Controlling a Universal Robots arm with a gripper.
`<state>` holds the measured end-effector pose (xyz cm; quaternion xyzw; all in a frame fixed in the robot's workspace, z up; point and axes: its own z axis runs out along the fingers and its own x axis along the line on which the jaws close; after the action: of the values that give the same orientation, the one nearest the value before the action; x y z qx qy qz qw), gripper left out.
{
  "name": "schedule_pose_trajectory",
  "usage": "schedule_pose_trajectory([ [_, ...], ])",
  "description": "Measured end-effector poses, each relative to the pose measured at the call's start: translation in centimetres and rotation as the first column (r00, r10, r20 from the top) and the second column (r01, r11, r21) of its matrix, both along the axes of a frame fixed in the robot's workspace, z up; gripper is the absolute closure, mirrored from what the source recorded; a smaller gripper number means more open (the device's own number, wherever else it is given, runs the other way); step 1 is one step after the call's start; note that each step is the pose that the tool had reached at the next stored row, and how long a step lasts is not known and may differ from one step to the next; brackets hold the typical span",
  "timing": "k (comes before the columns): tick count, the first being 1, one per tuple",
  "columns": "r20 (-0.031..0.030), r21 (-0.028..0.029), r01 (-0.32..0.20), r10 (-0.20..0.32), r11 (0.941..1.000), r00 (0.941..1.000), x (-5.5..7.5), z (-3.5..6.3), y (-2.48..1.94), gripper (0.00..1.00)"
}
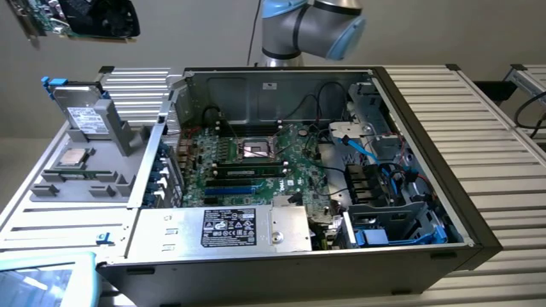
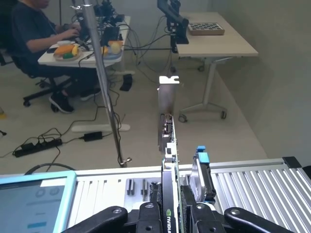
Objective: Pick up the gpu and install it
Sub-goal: 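Pick up the gpu and move the gpu toward the slot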
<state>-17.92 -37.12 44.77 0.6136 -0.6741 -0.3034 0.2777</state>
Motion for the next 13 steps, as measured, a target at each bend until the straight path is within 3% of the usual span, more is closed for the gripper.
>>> schedule_pose_trajectory([
  [13, -0.0055, 0.0002, -0.024, 0.024, 0.9997, 0.9997, 5.4, 0.00, 0.00, 0.73],
])
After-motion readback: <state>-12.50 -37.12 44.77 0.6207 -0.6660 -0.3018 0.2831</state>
